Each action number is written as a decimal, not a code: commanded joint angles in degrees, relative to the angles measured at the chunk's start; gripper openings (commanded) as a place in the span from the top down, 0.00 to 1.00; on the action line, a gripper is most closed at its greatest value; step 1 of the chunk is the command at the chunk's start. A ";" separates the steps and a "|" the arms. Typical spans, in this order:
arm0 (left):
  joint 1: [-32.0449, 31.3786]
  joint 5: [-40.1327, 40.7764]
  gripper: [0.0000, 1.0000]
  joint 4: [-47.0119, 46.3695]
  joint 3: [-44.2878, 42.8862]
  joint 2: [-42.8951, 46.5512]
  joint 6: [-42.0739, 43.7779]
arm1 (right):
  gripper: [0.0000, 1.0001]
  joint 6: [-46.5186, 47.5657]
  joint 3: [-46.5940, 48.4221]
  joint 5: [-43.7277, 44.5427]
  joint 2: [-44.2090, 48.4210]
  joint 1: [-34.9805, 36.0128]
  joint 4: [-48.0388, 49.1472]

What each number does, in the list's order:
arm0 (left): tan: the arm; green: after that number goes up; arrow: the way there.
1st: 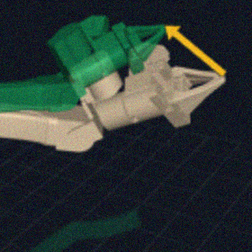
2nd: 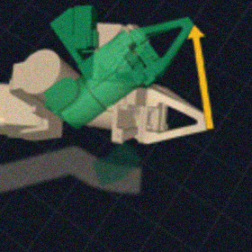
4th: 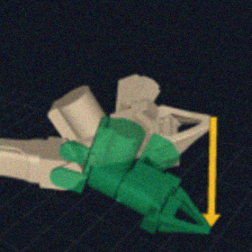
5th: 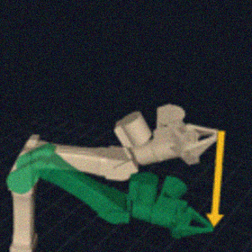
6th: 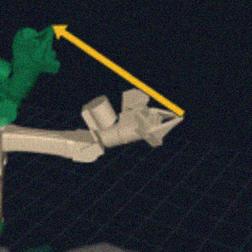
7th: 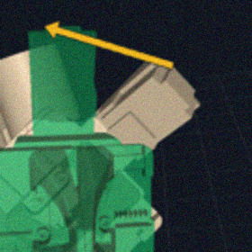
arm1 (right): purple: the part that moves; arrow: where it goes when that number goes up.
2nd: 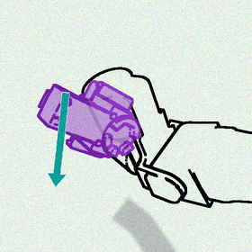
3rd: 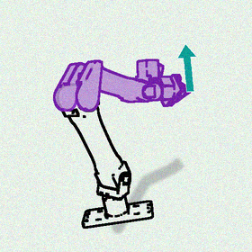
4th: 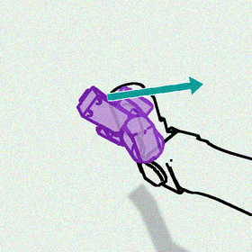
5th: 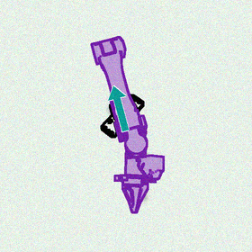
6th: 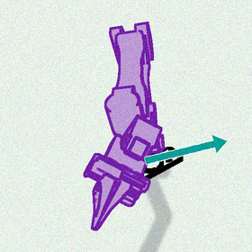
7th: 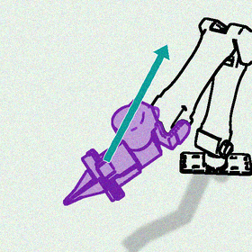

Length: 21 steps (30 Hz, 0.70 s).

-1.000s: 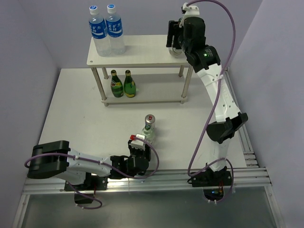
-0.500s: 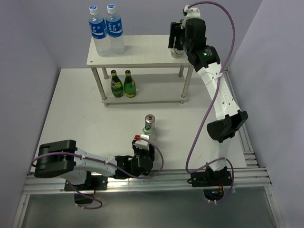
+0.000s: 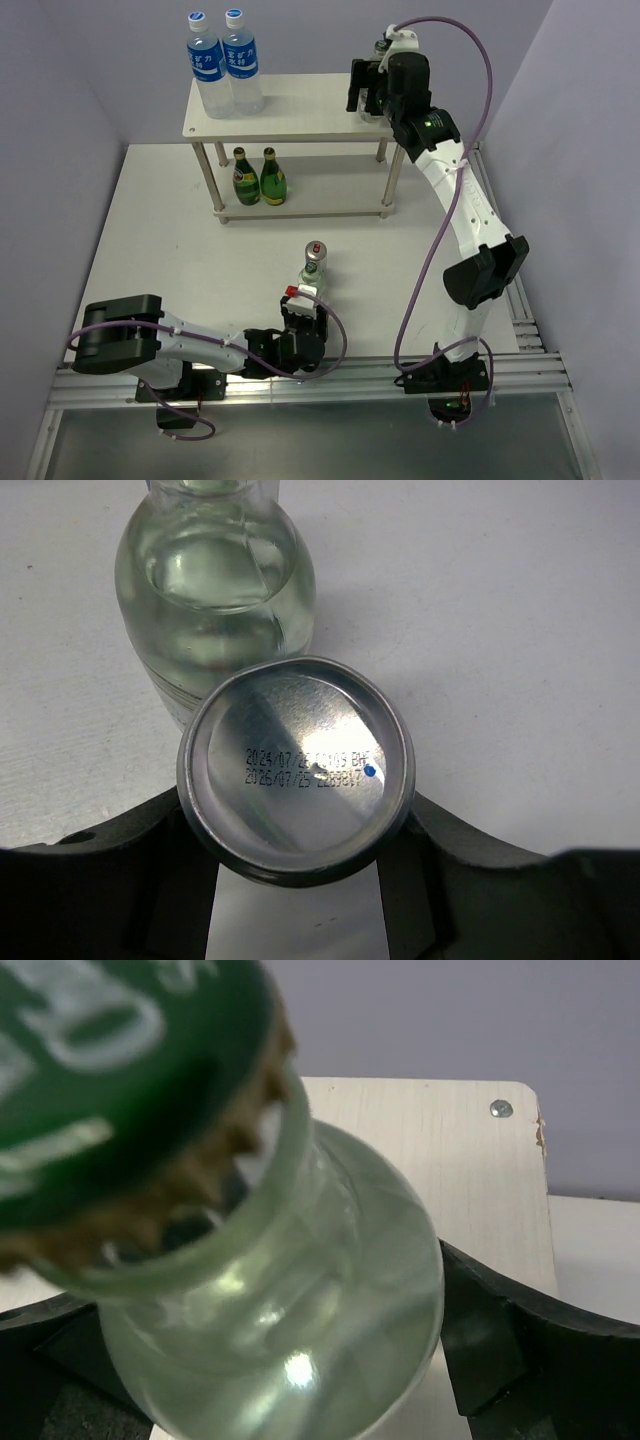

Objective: Place and organize the beverage onto the shelf

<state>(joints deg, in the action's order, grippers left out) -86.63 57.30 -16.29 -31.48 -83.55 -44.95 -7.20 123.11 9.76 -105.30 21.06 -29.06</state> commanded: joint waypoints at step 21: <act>-4.42 1.48 1.00 16.78 -6.30 0.57 -5.84 | 0.00 -6.42 -43.86 0.33 37.74 5.73 12.97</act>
<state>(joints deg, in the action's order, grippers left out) -89.06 58.50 -9.06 -35.27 -84.95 -47.13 -11.94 88.03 7.97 -78.39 22.76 -20.51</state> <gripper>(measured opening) 0.582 0.998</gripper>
